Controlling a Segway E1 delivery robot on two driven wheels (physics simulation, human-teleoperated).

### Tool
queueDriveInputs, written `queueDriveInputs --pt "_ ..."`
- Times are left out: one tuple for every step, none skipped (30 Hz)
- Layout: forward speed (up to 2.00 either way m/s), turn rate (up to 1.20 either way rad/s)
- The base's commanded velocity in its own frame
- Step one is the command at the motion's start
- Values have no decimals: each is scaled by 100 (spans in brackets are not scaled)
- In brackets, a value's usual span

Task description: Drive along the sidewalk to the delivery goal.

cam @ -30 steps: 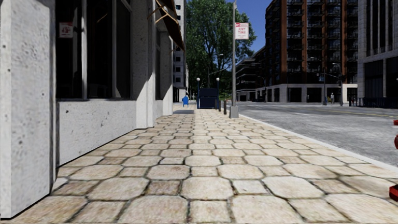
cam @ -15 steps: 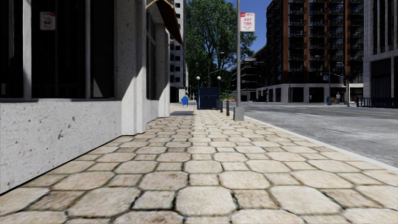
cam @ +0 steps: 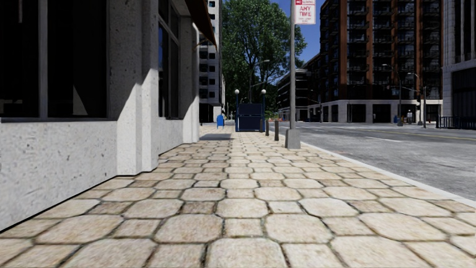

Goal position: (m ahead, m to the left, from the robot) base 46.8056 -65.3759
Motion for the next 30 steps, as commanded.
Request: queueDriveInputs --pt "200 0" --pt "200 0" --pt "200 0" --pt "200 0" --pt "200 0" --pt "200 0" --pt "200 0" --pt "200 0" --pt "200 0" --pt "200 0" --pt "200 0" --pt "200 0" --pt "200 0" --pt "200 0" --pt "200 0" --pt "200 0" --pt "200 0" --pt "200 0" --pt "200 0" --pt "200 0" --pt "200 0" --pt "200 0" --pt "200 0" --pt "200 0" --pt "200 0" --pt "200 0" --pt "200 0" --pt "200 0" --pt "200 0" --pt "200 0"
